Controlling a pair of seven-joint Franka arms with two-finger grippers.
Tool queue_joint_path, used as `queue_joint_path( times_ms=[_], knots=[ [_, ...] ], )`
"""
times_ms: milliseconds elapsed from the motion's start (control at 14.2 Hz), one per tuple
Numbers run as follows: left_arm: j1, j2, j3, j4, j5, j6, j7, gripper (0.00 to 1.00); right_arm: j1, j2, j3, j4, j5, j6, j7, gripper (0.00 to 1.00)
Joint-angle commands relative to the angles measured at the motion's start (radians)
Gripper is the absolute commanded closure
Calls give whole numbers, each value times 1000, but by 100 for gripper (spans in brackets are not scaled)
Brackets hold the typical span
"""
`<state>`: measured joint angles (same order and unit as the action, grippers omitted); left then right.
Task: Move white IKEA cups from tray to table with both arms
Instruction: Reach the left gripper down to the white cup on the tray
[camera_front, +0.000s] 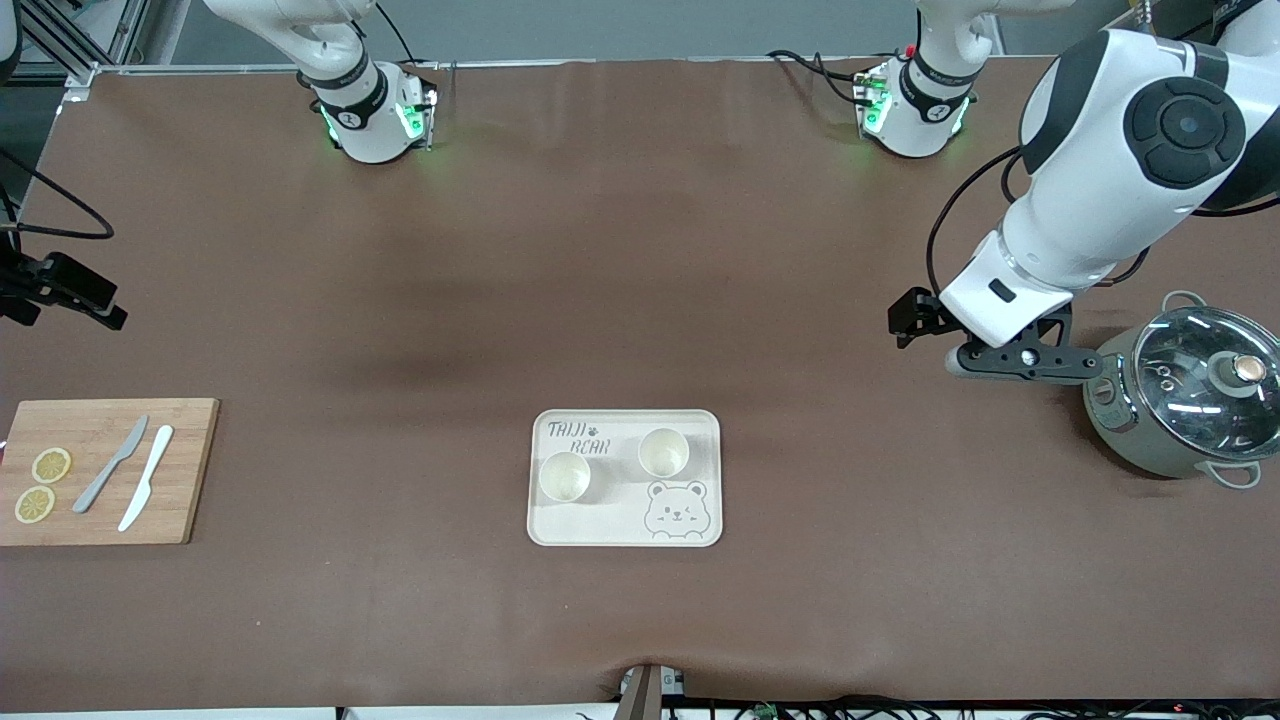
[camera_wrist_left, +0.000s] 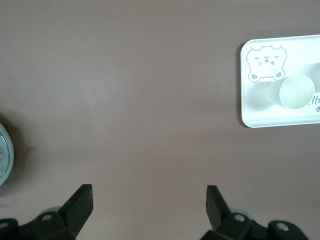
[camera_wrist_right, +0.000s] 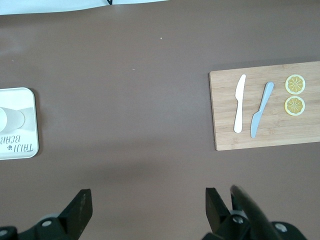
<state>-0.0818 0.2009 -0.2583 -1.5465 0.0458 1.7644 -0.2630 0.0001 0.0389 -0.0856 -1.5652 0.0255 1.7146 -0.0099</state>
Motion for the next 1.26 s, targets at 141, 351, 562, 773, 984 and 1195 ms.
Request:
queue_joint_path(
  times_ms=[141, 351, 562, 773, 984, 1195],
  knots=[
    [-9, 3, -1, 6, 20, 7, -12, 0, -22, -14, 26, -13, -16, 5, 14, 0],
    [-9, 5, -1, 5, 12, 36, -16, 0, -19, -14, 24, -13, -16, 5, 14, 0],
    [-10, 34, -1, 5, 22, 61, -7, 0, -19, -14, 24, -13, -16, 5, 21, 0],
    [-41, 66, -1, 2, 43, 110, -42, 0, -20, -14, 24, -13, -16, 5, 22, 0],
    [-113, 199, 2, 150, 52, 109, -131, 0, -19, -14, 24, -13, -16, 5, 22, 0],
    [-211, 354, 24, 294, 55, 107, -215, 0, -19, -14, 24, -13, -16, 4, 22, 0]
  ],
)
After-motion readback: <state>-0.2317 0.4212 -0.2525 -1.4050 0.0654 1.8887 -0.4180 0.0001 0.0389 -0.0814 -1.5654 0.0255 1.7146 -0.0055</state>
